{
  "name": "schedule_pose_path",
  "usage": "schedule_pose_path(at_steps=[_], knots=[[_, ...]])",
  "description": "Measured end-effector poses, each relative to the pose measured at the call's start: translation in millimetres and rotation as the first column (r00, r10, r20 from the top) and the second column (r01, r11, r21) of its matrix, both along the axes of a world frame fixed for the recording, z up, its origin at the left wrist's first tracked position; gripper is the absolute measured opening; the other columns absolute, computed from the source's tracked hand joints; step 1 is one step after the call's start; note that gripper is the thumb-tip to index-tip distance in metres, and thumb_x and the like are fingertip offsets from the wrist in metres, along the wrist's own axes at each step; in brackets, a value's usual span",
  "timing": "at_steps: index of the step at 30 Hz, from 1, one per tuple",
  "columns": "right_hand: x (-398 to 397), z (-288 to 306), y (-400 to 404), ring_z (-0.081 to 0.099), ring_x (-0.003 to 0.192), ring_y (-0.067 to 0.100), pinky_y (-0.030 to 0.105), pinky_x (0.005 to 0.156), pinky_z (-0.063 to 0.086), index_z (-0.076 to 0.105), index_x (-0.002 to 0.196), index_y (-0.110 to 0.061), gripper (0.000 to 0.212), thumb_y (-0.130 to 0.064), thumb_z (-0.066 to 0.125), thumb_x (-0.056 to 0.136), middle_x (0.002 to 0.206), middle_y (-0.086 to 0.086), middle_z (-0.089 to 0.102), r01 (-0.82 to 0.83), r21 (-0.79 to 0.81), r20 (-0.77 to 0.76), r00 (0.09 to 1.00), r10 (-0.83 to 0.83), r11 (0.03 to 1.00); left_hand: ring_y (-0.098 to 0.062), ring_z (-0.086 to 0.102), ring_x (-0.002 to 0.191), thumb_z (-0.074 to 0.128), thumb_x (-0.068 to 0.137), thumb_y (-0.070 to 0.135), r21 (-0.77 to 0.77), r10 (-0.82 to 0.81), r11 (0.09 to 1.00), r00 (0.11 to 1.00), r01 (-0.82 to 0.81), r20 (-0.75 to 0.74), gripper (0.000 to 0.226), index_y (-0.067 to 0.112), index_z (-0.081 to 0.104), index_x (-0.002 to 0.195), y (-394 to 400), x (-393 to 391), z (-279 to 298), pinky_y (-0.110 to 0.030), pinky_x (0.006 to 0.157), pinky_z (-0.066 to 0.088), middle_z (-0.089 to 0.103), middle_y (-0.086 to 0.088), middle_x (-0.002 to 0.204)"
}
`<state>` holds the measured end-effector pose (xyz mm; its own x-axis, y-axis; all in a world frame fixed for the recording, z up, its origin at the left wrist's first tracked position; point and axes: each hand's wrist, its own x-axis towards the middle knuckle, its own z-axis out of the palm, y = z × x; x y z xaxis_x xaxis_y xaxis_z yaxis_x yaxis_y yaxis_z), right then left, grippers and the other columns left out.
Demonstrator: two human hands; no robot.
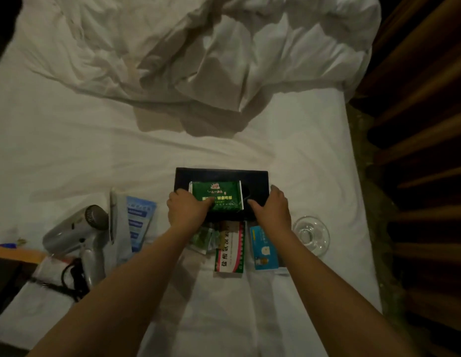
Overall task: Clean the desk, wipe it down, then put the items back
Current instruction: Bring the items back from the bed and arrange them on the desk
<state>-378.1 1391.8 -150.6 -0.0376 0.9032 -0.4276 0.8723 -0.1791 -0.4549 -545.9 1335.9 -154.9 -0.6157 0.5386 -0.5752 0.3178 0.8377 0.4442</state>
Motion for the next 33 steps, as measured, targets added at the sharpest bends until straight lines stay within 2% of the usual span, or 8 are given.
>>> schedule_pose_path(at_steps=[4,7,10,18,21,25,29,33], knots=[[-8,-23,9,0.047,0.118,0.029,0.042,0.089,0.047,0.038,0.135,-0.007,0.067,-0.043,0.064,0.085,0.132,0.013,0.048,0.064,-0.025,0.009,0.998,-0.064,0.998,-0.036,0.035,0.125,0.072,0.074,0.051,-0.095,-0.013,0.995,0.996,0.005,-0.086,0.089,-0.001,0.030,0.133,14,4,-6,-0.047,0.098,0.039,0.035,-0.020,0.135],[-16,-36,15,0.053,0.112,0.030,0.043,0.086,0.049,0.040,0.131,-0.008,0.064,-0.045,0.063,0.084,0.127,0.012,0.052,0.197,-0.075,-0.019,0.980,-0.199,0.977,-0.038,0.048,0.117,0.080,0.066,0.048,-0.085,0.122,0.989,0.991,-0.117,0.053,0.089,0.003,0.035,0.128,21,-1,-22,-0.051,0.097,0.043,0.048,-0.020,0.128],[-23,-43,14,0.058,0.103,0.031,0.036,0.078,0.047,0.043,0.123,-0.009,0.053,-0.040,0.062,0.085,0.119,0.013,0.056,0.339,-0.109,-0.060,0.936,-0.346,0.935,-0.034,0.058,0.101,0.077,0.056,0.060,-0.115,0.119,0.988,0.985,-0.104,0.126,0.083,0.009,0.048,0.116,17,-5,-36,-0.049,0.088,0.049,0.061,-0.013,0.112],[-22,-39,10,0.055,0.083,0.018,0.027,0.068,0.038,0.053,0.117,-0.016,0.043,-0.036,0.067,0.082,0.109,0.005,0.064,0.406,-0.032,-0.128,0.905,-0.406,0.913,-0.028,0.061,0.098,0.075,0.076,0.038,-0.007,0.130,0.991,0.964,-0.132,0.232,0.053,0.005,0.056,0.112,8,-4,-26,-0.040,0.084,0.052,0.063,-0.012,0.108],[-23,-28,0,0.057,0.088,0.019,0.025,0.069,0.036,0.054,0.116,-0.017,0.043,-0.034,0.070,0.080,0.111,0.004,0.064,0.429,0.008,-0.147,0.894,-0.424,0.903,-0.026,0.058,0.100,0.074,0.079,0.023,0.116,0.154,0.972,0.924,-0.206,0.351,0.049,0.004,0.051,0.118,-6,-9,-9,-0.038,0.086,0.051,0.060,-0.013,0.115],[-21,4,-18,0.061,0.094,0.023,0.025,0.071,0.034,0.055,0.113,-0.017,0.043,-0.035,0.071,0.078,0.111,0.003,0.063,0.407,0.093,-0.144,0.908,-0.392,0.909,-0.018,0.057,0.088,0.074,0.079,0.014,0.230,0.096,0.948,0.888,-0.219,0.449,0.043,0.005,0.053,0.116,-26,-22,24,-0.024,0.068,0.048,0.061,-0.008,0.103],[-2,45,-43,0.063,0.093,0.027,0.029,0.072,0.042,0.056,0.112,-0.015,0.045,-0.036,0.071,0.075,0.109,0.005,0.065,0.424,0.108,-0.135,0.902,-0.409,0.899,-0.018,0.060,0.083,0.075,0.078,0.015,0.275,0.031,0.943,0.870,-0.190,0.492,0.044,0.005,0.053,0.115,-49,-28,70,-0.028,0.069,0.050,0.062,-0.007,0.098],[26,97,-89,0.063,0.094,0.031,0.032,0.074,0.047,0.058,0.112,-0.011,0.047,-0.035,0.073,0.075,0.109,0.011,0.066,0.552,0.091,-0.156,0.830,-0.536,0.829,-0.021,0.062,0.081,0.073,0.079,0.010,0.331,-0.075,0.937,0.865,-0.109,0.497,0.041,0.001,0.054,0.113,-76,-27,126,-0.029,0.066,0.053,0.064,-0.014,0.099]])
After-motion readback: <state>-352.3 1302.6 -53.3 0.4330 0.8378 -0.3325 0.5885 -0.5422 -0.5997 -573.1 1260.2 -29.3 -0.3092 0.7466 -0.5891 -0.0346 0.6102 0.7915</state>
